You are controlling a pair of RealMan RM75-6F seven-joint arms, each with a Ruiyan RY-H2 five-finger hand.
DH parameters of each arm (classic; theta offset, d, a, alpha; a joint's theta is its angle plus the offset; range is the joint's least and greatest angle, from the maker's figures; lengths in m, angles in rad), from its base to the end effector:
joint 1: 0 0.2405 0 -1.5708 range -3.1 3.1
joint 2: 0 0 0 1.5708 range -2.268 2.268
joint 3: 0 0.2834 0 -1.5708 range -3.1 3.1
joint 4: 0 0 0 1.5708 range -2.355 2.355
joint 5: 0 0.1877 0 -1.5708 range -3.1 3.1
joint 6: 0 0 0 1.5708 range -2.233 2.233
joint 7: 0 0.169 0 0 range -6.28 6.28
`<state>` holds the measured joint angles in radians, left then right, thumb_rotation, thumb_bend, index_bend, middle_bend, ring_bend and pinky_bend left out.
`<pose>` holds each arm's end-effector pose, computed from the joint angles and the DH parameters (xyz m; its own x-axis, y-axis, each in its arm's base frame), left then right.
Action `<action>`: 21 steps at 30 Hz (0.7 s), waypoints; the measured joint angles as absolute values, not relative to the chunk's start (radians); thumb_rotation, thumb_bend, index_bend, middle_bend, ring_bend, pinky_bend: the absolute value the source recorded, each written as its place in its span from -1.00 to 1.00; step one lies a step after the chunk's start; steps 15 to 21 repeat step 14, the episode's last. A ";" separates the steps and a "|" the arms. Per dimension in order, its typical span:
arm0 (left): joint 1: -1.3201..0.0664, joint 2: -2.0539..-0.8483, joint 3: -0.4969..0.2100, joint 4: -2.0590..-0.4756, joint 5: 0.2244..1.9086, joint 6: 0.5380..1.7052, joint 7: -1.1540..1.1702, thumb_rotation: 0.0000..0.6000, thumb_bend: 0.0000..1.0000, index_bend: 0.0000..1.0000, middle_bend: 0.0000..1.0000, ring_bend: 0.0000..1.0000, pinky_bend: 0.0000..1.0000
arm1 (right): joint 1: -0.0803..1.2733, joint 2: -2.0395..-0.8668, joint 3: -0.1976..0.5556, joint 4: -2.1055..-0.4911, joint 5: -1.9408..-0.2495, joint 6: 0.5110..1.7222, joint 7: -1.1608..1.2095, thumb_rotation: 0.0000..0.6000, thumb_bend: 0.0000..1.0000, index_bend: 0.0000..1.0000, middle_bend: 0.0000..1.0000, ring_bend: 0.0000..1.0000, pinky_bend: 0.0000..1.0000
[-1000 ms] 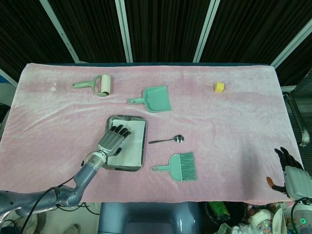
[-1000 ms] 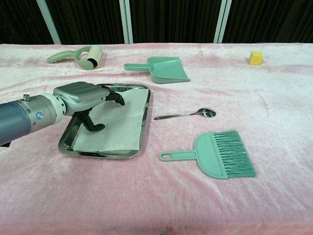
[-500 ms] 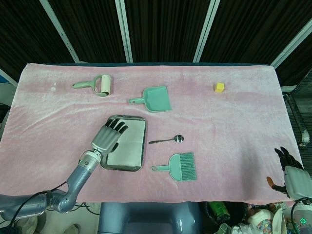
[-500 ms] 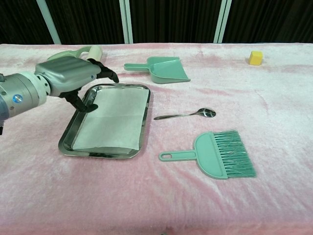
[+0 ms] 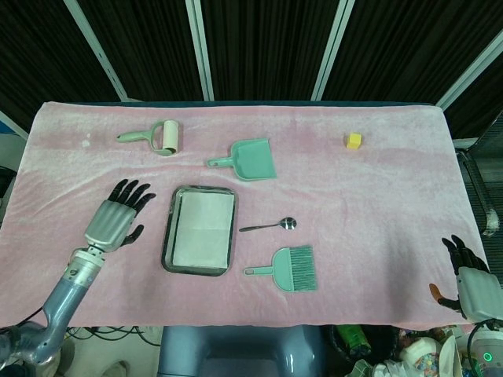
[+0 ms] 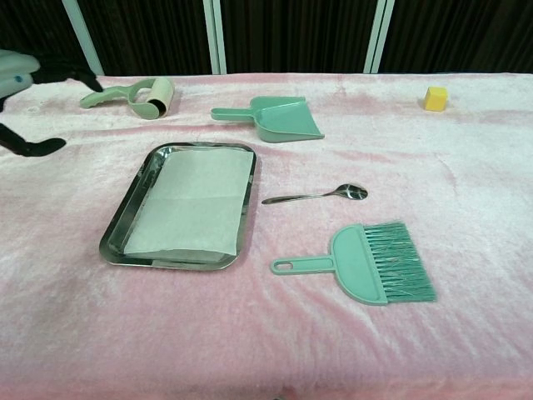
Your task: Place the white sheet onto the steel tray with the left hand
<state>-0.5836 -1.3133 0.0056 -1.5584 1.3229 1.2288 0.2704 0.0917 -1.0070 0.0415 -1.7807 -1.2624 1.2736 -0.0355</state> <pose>-0.2304 0.3354 0.0867 0.5576 0.0919 0.8250 0.7945 -0.3471 -0.4983 -0.3477 -0.1965 0.1920 0.3073 -0.2239 0.9249 -0.9133 0.2035 0.3528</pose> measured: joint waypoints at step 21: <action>-0.343 -1.221 0.086 -1.399 1.415 1.390 -0.067 1.00 -0.28 -0.72 -0.89 -1.00 -0.97 | 0.078 -1.057 0.036 -1.675 -1.460 1.409 -0.008 1.00 -0.52 -1.00 -0.99 -0.82 -0.69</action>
